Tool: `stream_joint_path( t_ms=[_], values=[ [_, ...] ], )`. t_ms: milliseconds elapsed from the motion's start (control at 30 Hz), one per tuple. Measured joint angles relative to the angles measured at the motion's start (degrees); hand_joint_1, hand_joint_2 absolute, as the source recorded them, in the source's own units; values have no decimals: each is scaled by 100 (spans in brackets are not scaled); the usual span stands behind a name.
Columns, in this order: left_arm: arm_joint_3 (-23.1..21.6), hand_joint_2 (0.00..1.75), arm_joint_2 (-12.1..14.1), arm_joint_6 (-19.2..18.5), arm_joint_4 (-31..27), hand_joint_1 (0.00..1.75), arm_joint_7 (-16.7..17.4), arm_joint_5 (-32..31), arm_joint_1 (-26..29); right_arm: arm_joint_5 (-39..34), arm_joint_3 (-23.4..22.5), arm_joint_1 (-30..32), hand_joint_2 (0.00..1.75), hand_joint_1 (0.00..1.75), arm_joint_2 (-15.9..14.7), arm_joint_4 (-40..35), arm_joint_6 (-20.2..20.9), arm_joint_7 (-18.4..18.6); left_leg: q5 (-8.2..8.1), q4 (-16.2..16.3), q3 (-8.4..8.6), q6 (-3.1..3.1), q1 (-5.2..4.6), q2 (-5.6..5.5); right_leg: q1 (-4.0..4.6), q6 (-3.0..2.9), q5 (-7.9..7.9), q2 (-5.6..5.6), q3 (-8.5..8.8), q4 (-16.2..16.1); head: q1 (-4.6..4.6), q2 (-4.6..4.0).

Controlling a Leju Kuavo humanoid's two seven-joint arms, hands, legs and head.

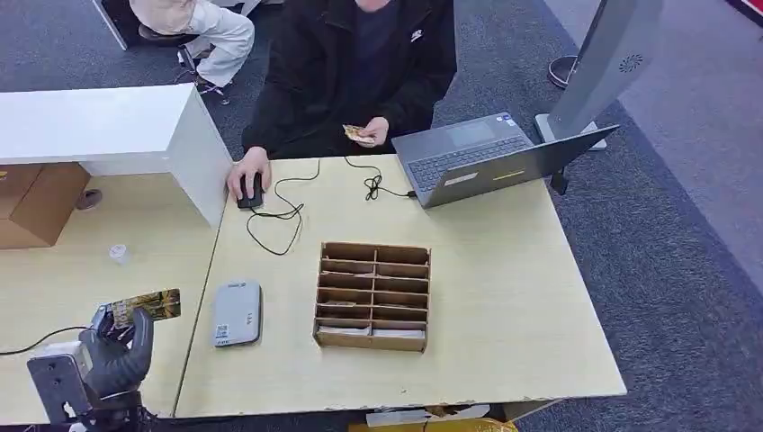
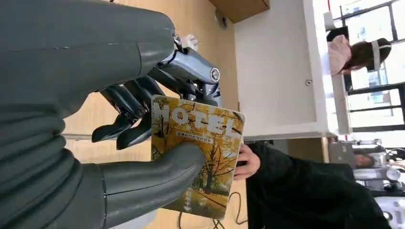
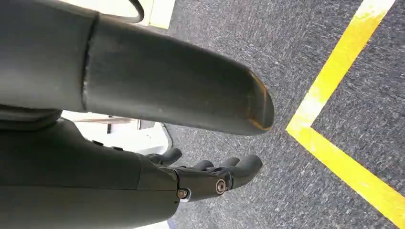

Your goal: Pass the card to the sensor for recognition and then transmit it.

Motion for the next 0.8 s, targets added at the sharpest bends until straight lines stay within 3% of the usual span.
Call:
stream_joint_path(
  t_ms=[267,800],
  values=[
    [72,175,2,-57,327,175,66,77,-136,44,0,-5,0,0,0,0,-2,-17,0,0,0,0,0,0,0,0,0,-1,0,0,0,0],
    [66,175,50,-116,1773,175,313,7,-794,63,116,-32,0,0,0,0,7,-50,0,0,3,0,0,1,0,0,1,1,0,0,0,0]
  ],
)
